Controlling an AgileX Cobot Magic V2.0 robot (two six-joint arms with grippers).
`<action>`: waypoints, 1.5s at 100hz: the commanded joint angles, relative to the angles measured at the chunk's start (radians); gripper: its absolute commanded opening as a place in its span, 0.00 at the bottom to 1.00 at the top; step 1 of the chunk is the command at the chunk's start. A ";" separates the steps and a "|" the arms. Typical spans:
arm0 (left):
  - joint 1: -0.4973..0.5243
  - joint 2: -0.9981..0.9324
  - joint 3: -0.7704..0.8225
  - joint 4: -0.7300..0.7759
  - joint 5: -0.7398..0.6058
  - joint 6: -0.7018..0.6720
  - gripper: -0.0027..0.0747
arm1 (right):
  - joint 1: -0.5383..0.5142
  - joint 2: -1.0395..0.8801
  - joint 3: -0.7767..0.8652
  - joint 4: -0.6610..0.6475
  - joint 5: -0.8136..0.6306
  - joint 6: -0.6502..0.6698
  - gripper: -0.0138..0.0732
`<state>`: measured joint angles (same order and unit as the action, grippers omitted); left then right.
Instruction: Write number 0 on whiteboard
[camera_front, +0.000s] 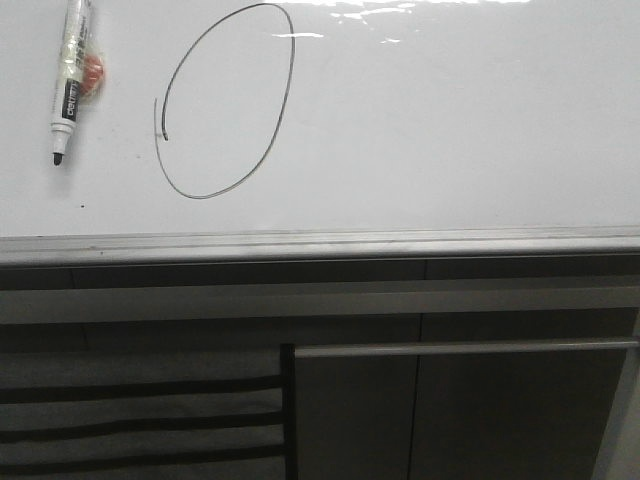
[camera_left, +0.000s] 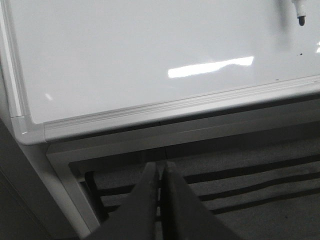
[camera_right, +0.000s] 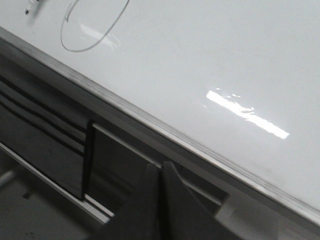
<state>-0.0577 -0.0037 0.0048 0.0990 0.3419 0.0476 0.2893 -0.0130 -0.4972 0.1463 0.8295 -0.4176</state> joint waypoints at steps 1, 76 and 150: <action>-0.009 -0.030 0.032 0.005 -0.042 -0.008 0.01 | -0.005 0.013 -0.013 0.050 -0.124 0.046 0.08; -0.009 -0.030 0.032 0.005 -0.042 -0.008 0.01 | -0.395 -0.017 0.520 -0.052 -0.676 0.218 0.08; -0.009 -0.030 0.032 0.005 -0.042 -0.008 0.01 | -0.409 -0.017 0.520 -0.116 -0.523 0.384 0.08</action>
<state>-0.0577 -0.0037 0.0048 0.1009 0.3419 0.0476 -0.1155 -0.0130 0.0129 0.0518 0.3232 -0.0352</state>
